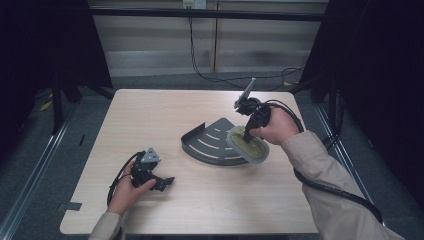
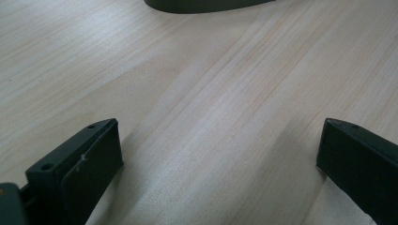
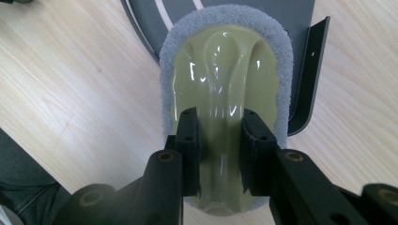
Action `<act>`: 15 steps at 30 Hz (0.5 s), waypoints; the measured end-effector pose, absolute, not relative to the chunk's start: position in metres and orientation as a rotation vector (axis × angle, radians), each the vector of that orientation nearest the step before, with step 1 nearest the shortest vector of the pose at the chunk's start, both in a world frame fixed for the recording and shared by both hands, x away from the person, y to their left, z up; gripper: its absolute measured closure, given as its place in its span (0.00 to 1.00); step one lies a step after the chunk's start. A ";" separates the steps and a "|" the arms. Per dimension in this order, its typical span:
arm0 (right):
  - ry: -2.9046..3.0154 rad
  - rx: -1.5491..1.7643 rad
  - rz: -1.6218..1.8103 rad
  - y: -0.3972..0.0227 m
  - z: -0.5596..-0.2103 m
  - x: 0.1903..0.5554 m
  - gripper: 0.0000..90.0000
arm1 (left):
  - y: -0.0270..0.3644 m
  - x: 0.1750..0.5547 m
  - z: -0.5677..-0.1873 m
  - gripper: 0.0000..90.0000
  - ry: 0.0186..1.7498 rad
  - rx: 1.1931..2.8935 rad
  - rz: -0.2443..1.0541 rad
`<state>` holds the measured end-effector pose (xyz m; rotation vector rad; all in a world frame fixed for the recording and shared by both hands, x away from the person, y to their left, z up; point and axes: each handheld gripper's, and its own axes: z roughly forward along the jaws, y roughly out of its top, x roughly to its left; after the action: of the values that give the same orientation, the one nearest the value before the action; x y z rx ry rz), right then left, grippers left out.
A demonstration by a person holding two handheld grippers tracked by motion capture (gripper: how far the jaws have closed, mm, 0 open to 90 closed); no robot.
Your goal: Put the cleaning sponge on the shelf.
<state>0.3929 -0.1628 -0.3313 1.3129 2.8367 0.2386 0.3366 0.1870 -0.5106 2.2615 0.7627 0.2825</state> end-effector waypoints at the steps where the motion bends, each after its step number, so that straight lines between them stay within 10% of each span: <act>1: 2.836 1.312 0.242 -0.163 -0.331 0.396 0.80 | 0.187 0.337 -0.511 0.00 0.758 2.261 0.284; 15: 2.826 1.297 0.245 -0.155 -0.332 0.415 0.80 | 0.187 0.337 -0.511 0.00 0.760 2.262 0.280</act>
<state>0.4150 -0.1551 -0.3316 1.2970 2.8264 0.2449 0.3368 0.1870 -0.5106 2.2620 0.7602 0.2797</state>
